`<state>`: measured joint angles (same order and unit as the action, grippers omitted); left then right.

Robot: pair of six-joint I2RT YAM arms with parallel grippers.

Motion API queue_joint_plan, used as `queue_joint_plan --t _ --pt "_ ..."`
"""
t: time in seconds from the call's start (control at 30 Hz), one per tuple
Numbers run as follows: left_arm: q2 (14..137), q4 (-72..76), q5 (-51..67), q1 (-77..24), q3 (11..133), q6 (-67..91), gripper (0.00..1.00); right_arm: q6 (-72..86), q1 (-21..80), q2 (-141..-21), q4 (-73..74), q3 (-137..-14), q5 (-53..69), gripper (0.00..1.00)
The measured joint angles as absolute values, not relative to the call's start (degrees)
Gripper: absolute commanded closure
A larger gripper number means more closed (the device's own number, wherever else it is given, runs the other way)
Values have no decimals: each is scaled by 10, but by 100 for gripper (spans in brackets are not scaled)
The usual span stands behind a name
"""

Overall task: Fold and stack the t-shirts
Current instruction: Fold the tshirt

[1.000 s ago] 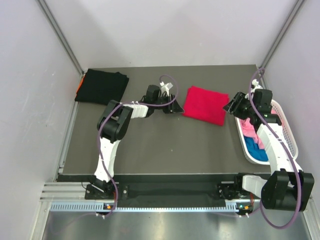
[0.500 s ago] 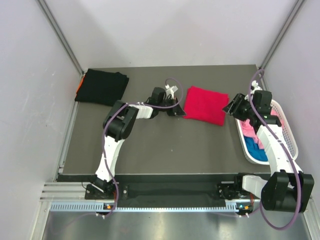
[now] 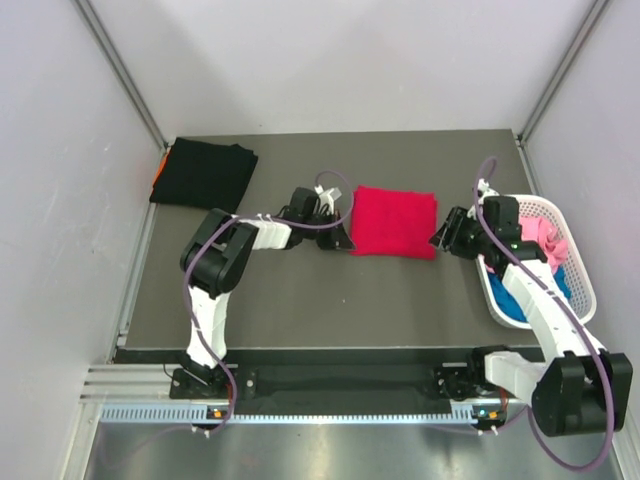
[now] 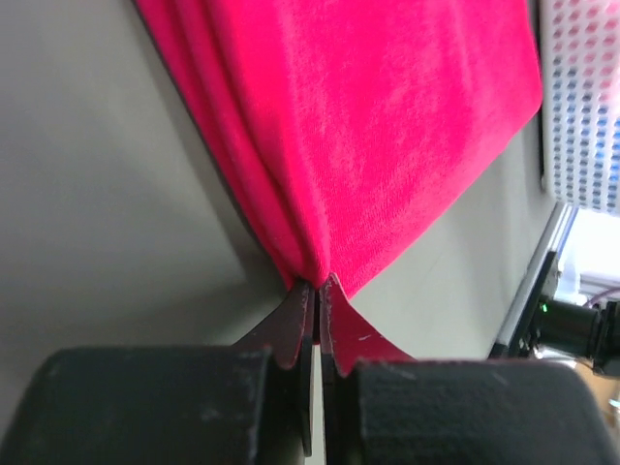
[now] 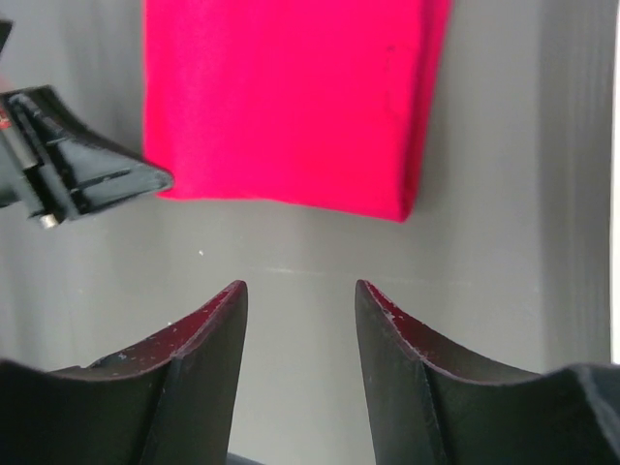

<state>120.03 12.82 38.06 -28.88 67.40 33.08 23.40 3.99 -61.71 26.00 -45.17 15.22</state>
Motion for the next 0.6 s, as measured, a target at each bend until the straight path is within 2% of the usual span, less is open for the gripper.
queue_joint_plan --t 0.23,0.33,0.6 --pt "1096 113 360 -298 535 355 100 220 51 -624 259 -435 140 45" --pt "1064 85 332 -307 511 359 72 215 60 -665 248 -435 143 43" --pt "1035 -64 251 -301 569 336 57 193 70 -822 225 -498 154 37"
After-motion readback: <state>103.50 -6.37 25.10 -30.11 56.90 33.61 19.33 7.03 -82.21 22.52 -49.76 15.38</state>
